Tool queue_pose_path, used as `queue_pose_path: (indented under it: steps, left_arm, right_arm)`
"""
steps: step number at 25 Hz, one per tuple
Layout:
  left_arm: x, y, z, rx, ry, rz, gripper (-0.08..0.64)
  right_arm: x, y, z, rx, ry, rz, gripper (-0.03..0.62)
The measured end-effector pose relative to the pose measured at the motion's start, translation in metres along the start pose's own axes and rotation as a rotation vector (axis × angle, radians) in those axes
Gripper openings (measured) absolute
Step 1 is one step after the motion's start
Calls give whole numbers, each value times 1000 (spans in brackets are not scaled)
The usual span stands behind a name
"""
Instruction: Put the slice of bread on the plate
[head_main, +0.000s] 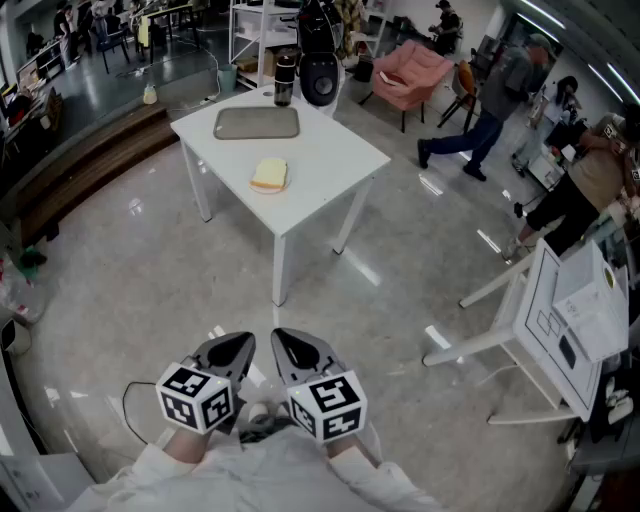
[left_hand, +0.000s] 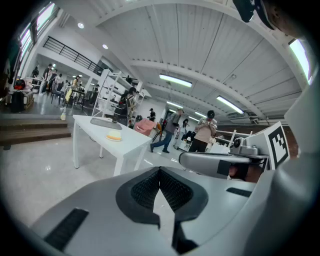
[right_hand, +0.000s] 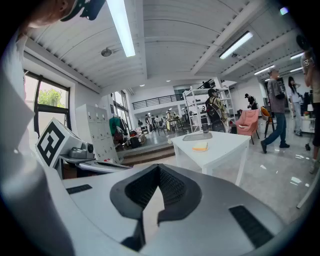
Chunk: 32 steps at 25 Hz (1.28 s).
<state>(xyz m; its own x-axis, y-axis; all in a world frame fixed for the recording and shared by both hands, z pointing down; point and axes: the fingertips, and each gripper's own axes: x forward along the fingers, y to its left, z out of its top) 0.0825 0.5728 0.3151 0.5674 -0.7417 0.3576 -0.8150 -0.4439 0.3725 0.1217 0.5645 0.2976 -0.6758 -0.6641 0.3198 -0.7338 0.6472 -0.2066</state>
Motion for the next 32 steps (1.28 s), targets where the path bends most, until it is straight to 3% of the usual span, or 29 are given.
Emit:
queue_pose_path:
  steps: [16, 20, 27, 32]
  left_arm:
    - [7, 3, 1, -13, -13, -4, 9]
    - [11, 5, 5, -4, -31, 29, 9]
    - [36, -6, 1, -33, -44, -6, 9]
    - [50, -15, -16, -43, -5, -9, 9]
  right_arm:
    - [9, 0, -1, -2, -5, 46, 14]
    - [7, -12, -4, -4, 3, 25, 14]
    - [3, -28, 7, -37, -40, 63, 14]
    - [2, -41, 0, -26, -42, 61, 14]
